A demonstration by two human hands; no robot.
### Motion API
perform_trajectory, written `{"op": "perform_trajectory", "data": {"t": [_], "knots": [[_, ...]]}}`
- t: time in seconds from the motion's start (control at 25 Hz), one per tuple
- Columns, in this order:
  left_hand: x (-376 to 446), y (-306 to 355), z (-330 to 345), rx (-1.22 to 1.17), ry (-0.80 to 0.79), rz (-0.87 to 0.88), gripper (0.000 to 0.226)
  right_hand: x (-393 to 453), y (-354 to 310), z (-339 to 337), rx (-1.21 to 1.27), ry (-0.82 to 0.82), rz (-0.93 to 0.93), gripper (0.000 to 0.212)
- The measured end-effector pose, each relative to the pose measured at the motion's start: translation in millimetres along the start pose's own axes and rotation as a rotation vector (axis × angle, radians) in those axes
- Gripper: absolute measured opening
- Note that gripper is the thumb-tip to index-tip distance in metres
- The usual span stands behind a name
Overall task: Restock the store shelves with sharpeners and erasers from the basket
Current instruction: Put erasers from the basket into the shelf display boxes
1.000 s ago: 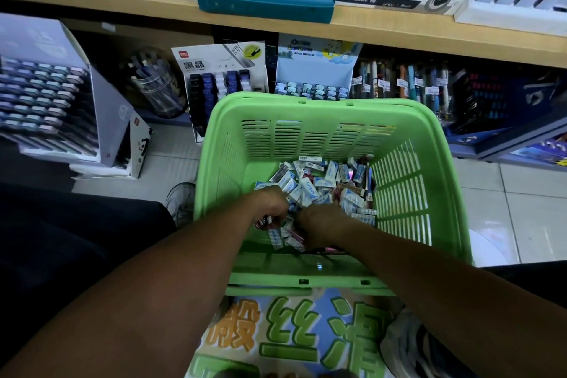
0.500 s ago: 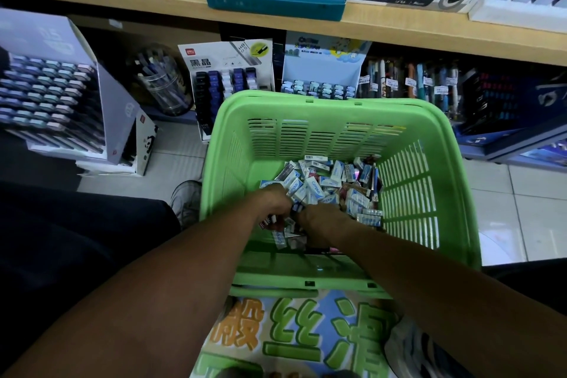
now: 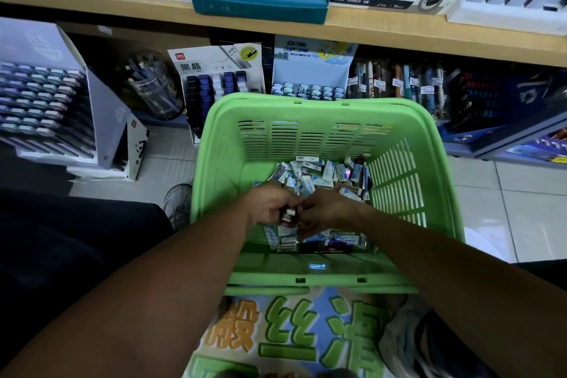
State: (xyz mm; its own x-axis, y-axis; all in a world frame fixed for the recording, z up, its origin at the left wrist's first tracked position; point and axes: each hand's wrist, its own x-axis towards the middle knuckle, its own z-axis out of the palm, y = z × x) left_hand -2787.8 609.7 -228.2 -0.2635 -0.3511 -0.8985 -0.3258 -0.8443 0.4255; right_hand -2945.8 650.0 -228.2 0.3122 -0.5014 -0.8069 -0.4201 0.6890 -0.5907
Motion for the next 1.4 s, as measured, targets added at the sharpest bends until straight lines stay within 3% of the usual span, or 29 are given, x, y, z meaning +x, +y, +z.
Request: {"op": "perform_trajectory", "data": {"t": [0.08,0.16,0.28,0.32,0.4,0.6,0.76,0.92,1.12,1.28,1.4], "knots": [[3.9,-1.8,6.7,0.09,0.019,0.025,0.033,-0.4,5.9,1.7,0.127,-0.093,-0.022,0.033],[4.0,-4.1,10.0,0.24,0.011,0.054,0.039,-2.5,8.6,3.3,-0.024,-0.141,-0.02,0.032],[1.3,-7.6,5.5,0.443,0.045,0.064,0.039,-6.0,3.1,2.1,-0.894,-0.124,-0.067,0.02],[1.7,-9.0,3.5,0.492,0.051,0.058,0.045,-6.8,1.1,3.8,-1.048,-0.124,-0.067,0.024],[2.2,-10.0,2.6,0.509,-0.003,0.037,0.044,-6.6,0.9,7.2,-1.165,-0.153,-0.046,0.034],[1.1,-11.2,6.7,0.474,-0.094,-0.011,0.025,-6.5,3.6,18.3,-1.342,-0.252,0.056,0.033],[1.9,-12.8,2.5,0.422,-0.115,-0.024,0.027,-16.8,-3.8,17.4,-1.578,-0.177,-0.021,0.032],[5.3,-14.5,3.7,0.41,-0.071,0.007,0.026,-26.5,-12.7,25.1,-1.608,-0.187,0.057,0.037],[6.0,-15.5,5.0,0.433,-0.074,0.031,0.021,-30.5,-26.6,19.2,-1.375,-0.305,0.159,0.025],[7.4,-15.7,3.5,0.443,-0.069,0.026,0.028,-33.0,-22.7,17.5,-1.483,-0.281,0.195,0.044],[8.2,-14.5,4.2,0.45,-0.055,0.038,0.025,-30.8,-16.1,14.6,-1.517,-0.246,0.202,0.042]]}}
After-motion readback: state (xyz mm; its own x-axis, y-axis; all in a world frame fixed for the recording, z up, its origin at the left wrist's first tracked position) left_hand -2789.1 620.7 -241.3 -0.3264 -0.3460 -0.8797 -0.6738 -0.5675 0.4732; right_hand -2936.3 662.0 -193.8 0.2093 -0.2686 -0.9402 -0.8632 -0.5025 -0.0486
